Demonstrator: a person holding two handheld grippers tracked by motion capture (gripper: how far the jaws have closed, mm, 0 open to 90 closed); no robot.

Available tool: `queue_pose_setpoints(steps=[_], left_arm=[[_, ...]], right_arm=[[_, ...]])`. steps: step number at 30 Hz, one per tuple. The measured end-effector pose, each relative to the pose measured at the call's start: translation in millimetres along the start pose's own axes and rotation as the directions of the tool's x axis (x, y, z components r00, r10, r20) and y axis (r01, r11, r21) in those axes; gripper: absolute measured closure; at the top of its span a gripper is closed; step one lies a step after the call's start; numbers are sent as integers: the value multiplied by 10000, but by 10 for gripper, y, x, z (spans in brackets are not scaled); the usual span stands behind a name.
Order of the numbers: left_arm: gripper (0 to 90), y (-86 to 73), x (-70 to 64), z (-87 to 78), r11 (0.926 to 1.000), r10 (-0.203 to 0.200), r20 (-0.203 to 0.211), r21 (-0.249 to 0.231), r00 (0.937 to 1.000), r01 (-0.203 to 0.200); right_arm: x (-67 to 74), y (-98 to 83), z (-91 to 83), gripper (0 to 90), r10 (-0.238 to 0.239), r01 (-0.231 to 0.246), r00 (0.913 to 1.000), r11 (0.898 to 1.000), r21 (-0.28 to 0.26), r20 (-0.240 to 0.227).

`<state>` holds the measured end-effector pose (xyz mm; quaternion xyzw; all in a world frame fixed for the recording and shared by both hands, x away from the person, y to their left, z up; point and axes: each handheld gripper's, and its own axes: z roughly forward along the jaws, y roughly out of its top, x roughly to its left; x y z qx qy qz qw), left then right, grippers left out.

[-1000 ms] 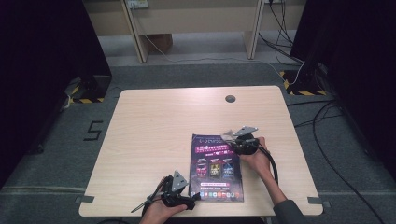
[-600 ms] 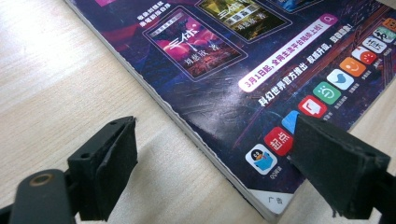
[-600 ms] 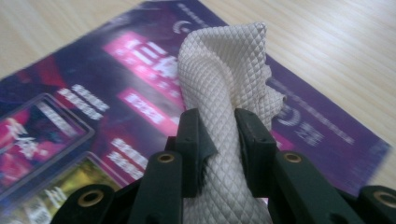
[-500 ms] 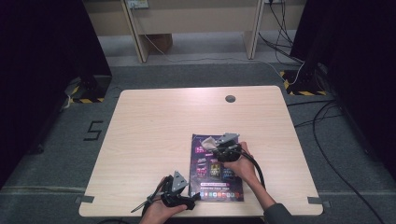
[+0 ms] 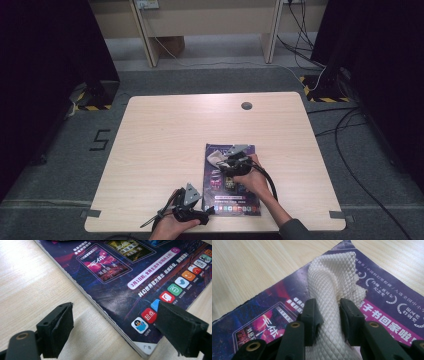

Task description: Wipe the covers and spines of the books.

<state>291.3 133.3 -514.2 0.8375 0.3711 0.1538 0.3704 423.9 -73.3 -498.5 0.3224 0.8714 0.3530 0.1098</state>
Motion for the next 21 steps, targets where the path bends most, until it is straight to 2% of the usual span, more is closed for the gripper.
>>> queue_pose_setpoints(steps=[4,7,9,11,14,17,21], left_arm=[[142,0,2,0,10000,0,12,10,10000,0],[142,0,-1,1,10000,-10,9,-15,10000,10],[141,1,1,2,10000,-33,24,-2,10000,33],[142,0,-1,0,10000,8,-6,-6,10000,-8],[142,0,0,1,10000,-11,4,-5,10000,11],[142,-1,-1,1,10000,4,-7,-12,10000,-4],[142,-1,-4,3,10000,-41,-12,-42,10000,41]], right_arm=[[-44,16,-43,620,446,-452,9988,9987,-238,-219],[-61,41,-103,617,487,-501,9984,9974,-513,-284],[-61,52,-118,634,303,-308,9995,9980,-543,-107],[-47,52,-107,678,-105,110,9996,9998,-175,244],[-58,22,-60,727,-434,429,9982,9990,115,408],[-82,11,-51,737,-305,299,9986,9994,150,439],[-141,-5,-59,739,-161,154,9956,9998,83,922]])
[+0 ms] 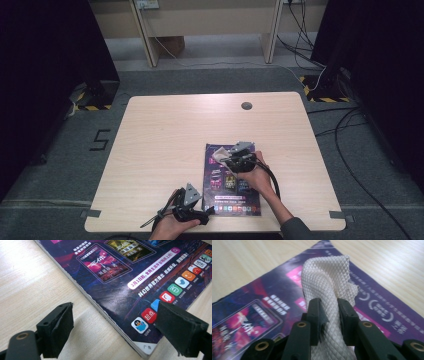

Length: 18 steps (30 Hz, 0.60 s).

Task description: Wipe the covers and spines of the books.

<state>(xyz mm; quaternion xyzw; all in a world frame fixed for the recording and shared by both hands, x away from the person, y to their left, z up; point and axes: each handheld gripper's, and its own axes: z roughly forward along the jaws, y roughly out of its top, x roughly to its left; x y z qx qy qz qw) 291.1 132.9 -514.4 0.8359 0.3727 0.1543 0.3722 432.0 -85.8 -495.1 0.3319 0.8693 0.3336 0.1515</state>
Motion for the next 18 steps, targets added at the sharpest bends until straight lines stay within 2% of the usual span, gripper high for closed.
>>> queue_pose_setpoints(steps=[2,6,9,14,18], left_arm=[[141,1,1,2,10000,-45,27,7,10000,45],[141,2,3,1,10000,-23,26,26,10000,23],[141,2,4,0,10000,-7,26,38,10000,7],[141,0,4,-2,10000,33,9,39,10000,-33],[142,-1,3,-3,10000,47,-7,22,10000,-47]], right_arm=[[-16,-4,8,741,178,-178,9998,9998,-26,21],[51,30,48,743,-101,103,9999,9999,-136,92],[142,63,82,743,-259,257,9996,9995,-195,-93],[343,86,102,743,-603,585,9954,9979,-266,-739],[405,87,92,741,-912,896,9928,9957,-233,-782]])
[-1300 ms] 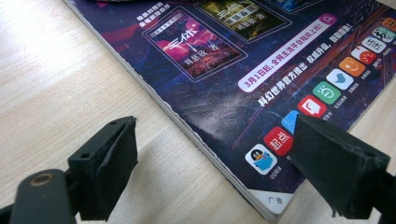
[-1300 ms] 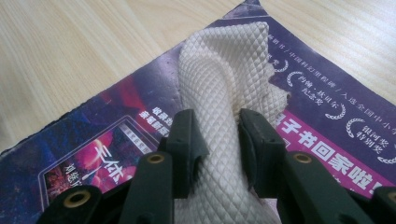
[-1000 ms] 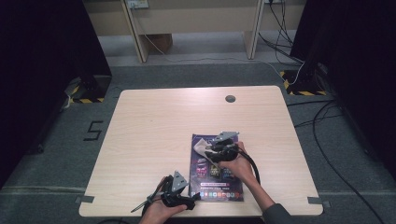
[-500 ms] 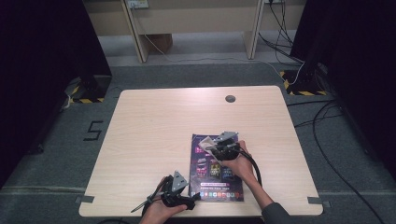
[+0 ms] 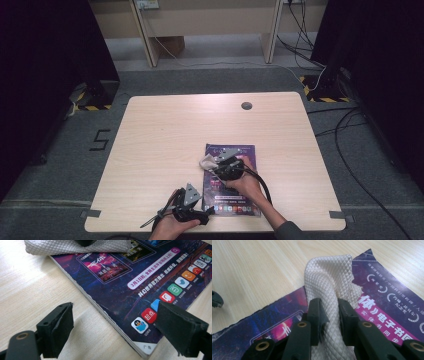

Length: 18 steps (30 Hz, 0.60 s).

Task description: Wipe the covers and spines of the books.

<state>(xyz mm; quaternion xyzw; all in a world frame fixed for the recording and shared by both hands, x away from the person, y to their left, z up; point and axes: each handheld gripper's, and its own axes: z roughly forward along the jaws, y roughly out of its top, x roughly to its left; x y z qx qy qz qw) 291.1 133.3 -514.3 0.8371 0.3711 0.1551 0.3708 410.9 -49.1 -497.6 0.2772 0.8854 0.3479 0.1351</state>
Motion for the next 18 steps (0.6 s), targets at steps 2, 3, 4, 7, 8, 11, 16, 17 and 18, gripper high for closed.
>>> queue_pose_setpoints(steps=[2,3,4,7,8,11,16,17,18], left_arm=[[142,0,-1,-1,10000,10,-4,-4,10000,-10],[142,-1,-1,1,10000,17,-2,-29,10000,-17],[143,-1,-1,0,10000,32,-6,-28,10000,-32],[142,3,-7,-2,10000,97,-49,-8,9999,-97],[142,2,-6,-3,9999,102,-41,-7,9999,-102],[142,5,-7,-2,9999,101,-45,-5,9999,-101],[146,5,-16,-13,9998,182,-123,21,9998,-182],[148,3,-11,-19,9999,147,-90,57,9999,-147],[149,-2,-5,-25,10000,66,-55,67,10000,-65]], right_arm=[[-33,-10,1,737,201,-202,9997,9998,-40,-152],[-51,-17,-6,735,240,-240,9997,9997,-35,-85],[-66,-23,-12,734,203,-202,9998,9998,-24,56],[-128,-47,-38,734,357,-358,9990,9993,44,280],[-135,-55,-43,735,384,-384,9987,9993,-5,323],[-105,-71,-61,738,340,-341,9990,9994,8,297],[86,-72,-72,738,47,-47,9997,10000,21,-229],[127,-69,-78,738,-43,45,9996,10000,60,-266],[159,-70,-83,739,-155,157,9995,9998,86,-258]])
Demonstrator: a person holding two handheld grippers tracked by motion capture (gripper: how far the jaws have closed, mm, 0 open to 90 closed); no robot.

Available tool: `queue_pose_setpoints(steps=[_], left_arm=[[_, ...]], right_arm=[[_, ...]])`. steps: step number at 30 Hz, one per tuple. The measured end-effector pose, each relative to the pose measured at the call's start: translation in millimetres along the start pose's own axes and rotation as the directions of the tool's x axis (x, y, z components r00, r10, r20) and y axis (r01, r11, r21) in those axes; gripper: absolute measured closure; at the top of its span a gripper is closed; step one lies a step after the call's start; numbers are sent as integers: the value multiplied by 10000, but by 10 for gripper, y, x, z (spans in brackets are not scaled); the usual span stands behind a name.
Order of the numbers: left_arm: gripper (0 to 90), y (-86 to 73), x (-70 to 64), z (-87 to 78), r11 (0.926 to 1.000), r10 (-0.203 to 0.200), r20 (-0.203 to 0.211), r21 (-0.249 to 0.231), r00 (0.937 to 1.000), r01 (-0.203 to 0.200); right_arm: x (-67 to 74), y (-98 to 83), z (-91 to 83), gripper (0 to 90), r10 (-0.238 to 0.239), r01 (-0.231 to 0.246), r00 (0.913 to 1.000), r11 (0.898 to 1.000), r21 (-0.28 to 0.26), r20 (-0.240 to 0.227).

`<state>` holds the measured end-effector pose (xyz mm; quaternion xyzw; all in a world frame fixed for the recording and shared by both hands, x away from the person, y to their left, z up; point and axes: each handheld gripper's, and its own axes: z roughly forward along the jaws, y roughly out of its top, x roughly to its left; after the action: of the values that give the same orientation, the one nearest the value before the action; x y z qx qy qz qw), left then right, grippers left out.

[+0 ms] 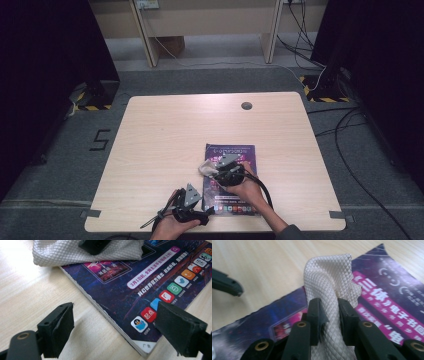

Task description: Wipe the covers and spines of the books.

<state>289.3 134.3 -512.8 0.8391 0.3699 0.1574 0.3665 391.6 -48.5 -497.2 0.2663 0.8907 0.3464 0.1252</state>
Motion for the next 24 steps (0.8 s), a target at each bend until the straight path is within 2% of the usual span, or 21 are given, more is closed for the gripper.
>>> queue_pose_setpoints(steps=[2,6,8,13,18,21,24], left_arm=[[146,-8,10,-18,10000,-77,15,44,10000,77],[161,-22,36,-51,9999,-120,25,72,9999,120],[172,-28,45,-71,9999,-102,20,64,9999,102],[235,-47,34,-104,10000,-97,319,11,9994,96],[332,-52,3,-118,10000,30,659,-26,9978,-29],[370,-53,-15,-124,9999,139,792,-1,9968,-139],[406,-54,-28,-123,9998,218,913,9,9956,-220]], right_arm=[[30,-8,-11,738,-140,140,9999,9999,16,76],[-16,-43,-31,732,154,-154,9999,9999,-49,0],[-63,-66,-62,728,98,-99,9996,9999,21,271],[-278,-204,-179,727,719,-720,9940,9974,-26,820],[-509,-360,-322,725,1325,-1328,9798,9911,-82,1498],[-643,-459,-405,724,1739,-1739,9659,9846,-173,1916],[-726,-504,-443,723,1982,-1979,9571,9800,-226,2115]])
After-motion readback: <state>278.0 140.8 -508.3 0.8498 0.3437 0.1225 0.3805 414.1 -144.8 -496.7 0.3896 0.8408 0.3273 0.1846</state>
